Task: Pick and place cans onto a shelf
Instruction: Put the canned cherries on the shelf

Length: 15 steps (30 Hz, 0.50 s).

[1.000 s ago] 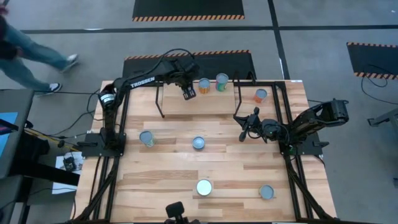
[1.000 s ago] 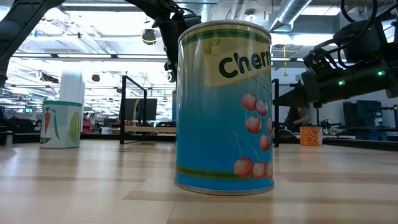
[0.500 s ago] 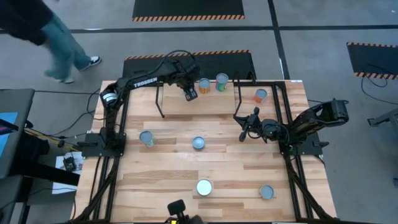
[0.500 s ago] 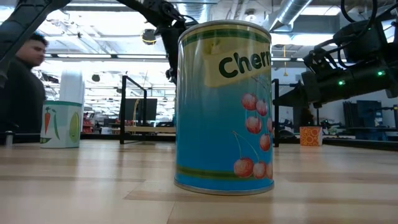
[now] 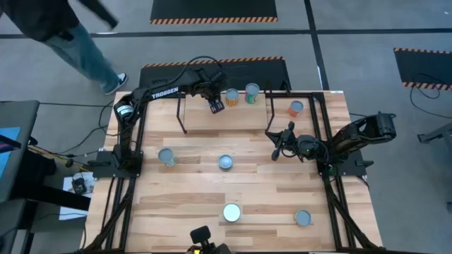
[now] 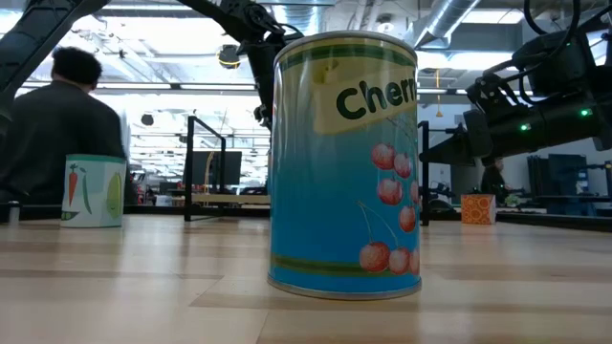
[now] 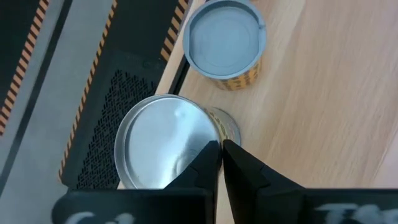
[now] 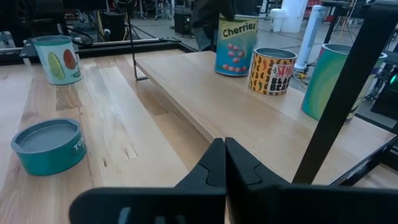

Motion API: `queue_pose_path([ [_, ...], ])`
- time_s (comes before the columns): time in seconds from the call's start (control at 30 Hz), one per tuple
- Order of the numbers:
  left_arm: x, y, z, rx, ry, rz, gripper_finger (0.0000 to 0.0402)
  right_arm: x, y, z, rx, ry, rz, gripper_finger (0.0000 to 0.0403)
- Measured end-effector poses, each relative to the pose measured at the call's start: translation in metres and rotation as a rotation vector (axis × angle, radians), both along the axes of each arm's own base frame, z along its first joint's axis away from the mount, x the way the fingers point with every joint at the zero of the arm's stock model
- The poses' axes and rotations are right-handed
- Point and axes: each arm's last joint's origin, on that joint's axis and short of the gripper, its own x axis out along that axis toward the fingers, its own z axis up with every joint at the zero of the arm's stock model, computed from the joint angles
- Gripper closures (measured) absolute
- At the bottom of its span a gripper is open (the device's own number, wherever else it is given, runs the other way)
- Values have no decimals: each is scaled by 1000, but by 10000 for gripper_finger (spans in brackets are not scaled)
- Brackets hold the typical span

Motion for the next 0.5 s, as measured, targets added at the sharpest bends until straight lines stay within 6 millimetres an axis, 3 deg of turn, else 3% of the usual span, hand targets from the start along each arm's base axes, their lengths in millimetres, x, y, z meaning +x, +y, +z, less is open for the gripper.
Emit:
queue_pose_path([
  [0.5,1,-5,9,27,31,-22,349,0,0,0,0,1,0,394],
])
